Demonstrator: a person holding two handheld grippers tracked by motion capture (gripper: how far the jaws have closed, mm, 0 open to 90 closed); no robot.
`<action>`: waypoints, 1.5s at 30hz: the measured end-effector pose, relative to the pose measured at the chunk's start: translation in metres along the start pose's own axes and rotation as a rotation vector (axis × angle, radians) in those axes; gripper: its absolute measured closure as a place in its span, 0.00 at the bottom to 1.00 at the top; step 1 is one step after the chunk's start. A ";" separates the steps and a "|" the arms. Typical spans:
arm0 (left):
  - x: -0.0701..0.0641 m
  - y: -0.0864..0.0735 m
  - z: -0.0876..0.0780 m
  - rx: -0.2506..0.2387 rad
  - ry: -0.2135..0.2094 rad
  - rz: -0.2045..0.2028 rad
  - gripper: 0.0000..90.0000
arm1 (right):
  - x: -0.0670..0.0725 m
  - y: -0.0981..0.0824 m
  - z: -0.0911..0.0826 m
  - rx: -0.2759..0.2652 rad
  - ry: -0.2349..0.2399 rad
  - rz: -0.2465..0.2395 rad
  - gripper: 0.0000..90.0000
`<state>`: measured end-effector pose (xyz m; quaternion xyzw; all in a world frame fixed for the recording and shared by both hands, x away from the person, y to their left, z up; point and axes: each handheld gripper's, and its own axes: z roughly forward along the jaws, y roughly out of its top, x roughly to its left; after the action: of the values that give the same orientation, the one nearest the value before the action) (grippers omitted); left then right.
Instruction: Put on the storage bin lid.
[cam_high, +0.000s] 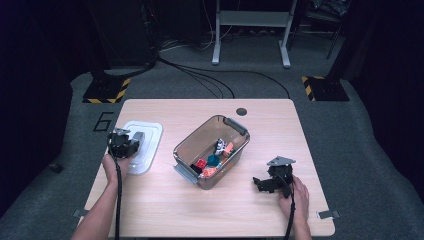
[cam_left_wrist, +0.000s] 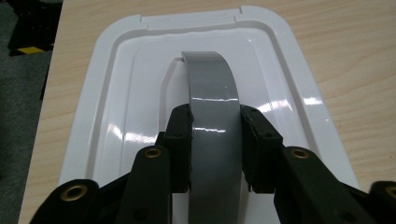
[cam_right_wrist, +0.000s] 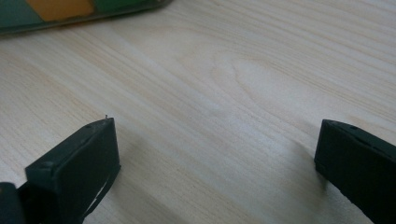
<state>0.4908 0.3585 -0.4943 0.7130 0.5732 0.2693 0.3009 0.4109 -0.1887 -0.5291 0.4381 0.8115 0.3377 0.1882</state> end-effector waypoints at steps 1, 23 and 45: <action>0.000 0.001 -0.001 0.001 -0.005 0.003 0.75 | 0.000 0.000 0.000 0.000 0.000 -0.001 0.00; 0.000 0.034 -0.047 -0.061 -0.128 0.033 0.75 | 0.000 0.000 0.000 -0.001 0.001 -0.002 0.00; -0.015 0.085 -0.093 -0.105 -0.214 0.070 0.75 | 0.000 0.000 0.000 -0.001 0.001 -0.002 0.00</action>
<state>0.4756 0.3416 -0.3691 0.7406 0.4978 0.2315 0.3875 0.4112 -0.1887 -0.5291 0.4372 0.8119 0.3381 0.1883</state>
